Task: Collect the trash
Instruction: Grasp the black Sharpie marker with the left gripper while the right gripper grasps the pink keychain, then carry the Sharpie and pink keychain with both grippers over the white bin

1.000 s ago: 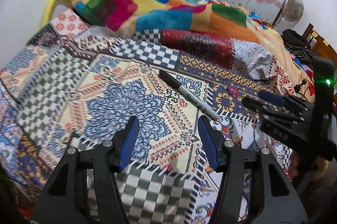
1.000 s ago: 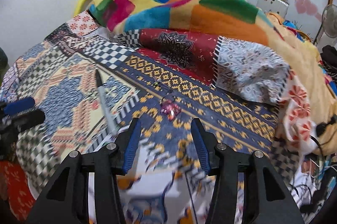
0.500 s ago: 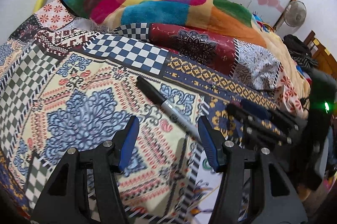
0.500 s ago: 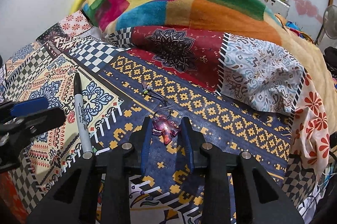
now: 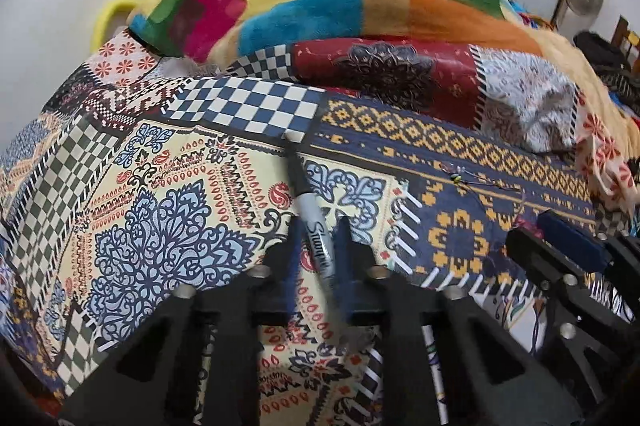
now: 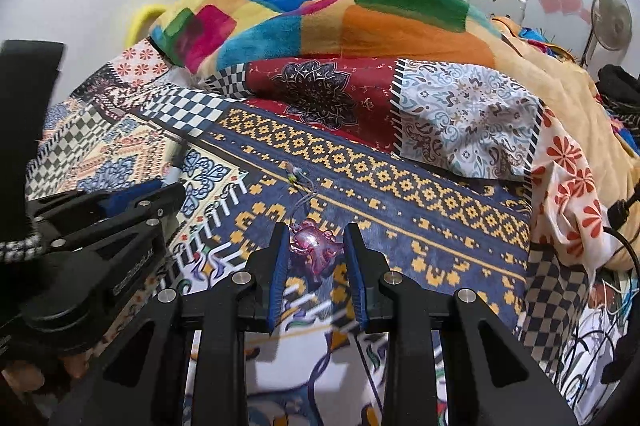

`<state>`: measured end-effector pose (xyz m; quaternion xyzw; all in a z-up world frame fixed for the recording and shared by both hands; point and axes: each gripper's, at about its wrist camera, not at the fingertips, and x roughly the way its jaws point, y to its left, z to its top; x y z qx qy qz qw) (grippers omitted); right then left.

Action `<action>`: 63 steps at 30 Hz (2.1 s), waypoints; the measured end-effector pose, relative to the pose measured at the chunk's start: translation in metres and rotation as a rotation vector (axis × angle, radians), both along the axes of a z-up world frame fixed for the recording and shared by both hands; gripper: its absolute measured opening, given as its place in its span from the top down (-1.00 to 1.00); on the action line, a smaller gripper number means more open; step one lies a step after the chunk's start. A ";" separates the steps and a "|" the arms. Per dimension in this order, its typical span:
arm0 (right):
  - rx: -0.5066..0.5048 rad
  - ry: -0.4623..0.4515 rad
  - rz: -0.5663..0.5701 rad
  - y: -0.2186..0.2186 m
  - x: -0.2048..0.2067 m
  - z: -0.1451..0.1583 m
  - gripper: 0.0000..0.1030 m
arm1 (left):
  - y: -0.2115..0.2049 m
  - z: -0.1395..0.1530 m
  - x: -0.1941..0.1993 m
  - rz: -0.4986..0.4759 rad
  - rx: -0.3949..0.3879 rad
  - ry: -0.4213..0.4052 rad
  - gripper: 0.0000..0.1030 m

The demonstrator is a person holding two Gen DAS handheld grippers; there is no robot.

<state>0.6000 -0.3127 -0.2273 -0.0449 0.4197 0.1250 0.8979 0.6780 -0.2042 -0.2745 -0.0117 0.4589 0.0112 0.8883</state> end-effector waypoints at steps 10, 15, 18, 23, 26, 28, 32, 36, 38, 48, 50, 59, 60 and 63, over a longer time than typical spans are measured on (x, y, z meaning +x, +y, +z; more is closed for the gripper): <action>0.015 0.000 0.009 -0.003 -0.018 0.033 0.51 | 0.010 0.027 -0.038 -0.094 -0.132 0.034 0.82; 0.017 -0.024 0.017 -0.002 -0.034 0.059 0.51 | 0.016 0.063 -0.064 -0.113 -0.161 0.010 0.82; 0.017 -0.048 0.022 0.000 -0.045 0.078 0.51 | 0.021 0.090 -0.084 -0.120 -0.165 -0.024 0.82; 0.015 -0.095 0.046 0.011 -0.070 0.114 0.51 | 0.033 0.132 -0.115 -0.115 -0.161 -0.073 0.82; 0.005 -0.125 0.072 0.022 -0.088 0.136 0.51 | 0.045 0.155 -0.138 -0.096 -0.170 -0.099 0.82; 0.003 -0.150 0.094 0.031 -0.103 0.150 0.51 | 0.056 0.168 -0.155 -0.079 -0.179 -0.115 0.82; 0.005 -0.188 0.142 0.050 -0.128 0.172 0.51 | 0.075 0.192 -0.192 -0.049 -0.155 -0.156 0.82; 0.002 -0.204 0.198 0.075 -0.156 0.184 0.51 | 0.098 0.214 -0.234 -0.014 -0.148 -0.187 0.82; 0.007 -0.208 0.220 0.086 -0.168 0.188 0.51 | 0.107 0.223 -0.254 -0.002 -0.133 -0.207 0.82; 0.049 -0.222 0.379 0.153 -0.237 0.199 0.51 | 0.167 0.232 -0.337 0.074 -0.112 -0.213 0.82; 0.056 -0.217 0.404 0.164 -0.248 0.197 0.51 | 0.181 0.228 -0.351 0.094 -0.106 -0.208 0.82; 0.071 -0.146 0.522 0.226 -0.285 0.173 0.51 | 0.242 0.207 -0.406 0.200 -0.112 -0.182 0.82; 0.072 -0.138 0.535 0.234 -0.289 0.170 0.51 | 0.251 0.203 -0.412 0.212 -0.116 -0.176 0.82; 0.073 -0.112 0.567 0.256 -0.302 0.159 0.51 | 0.272 0.190 -0.424 0.247 -0.125 -0.155 0.82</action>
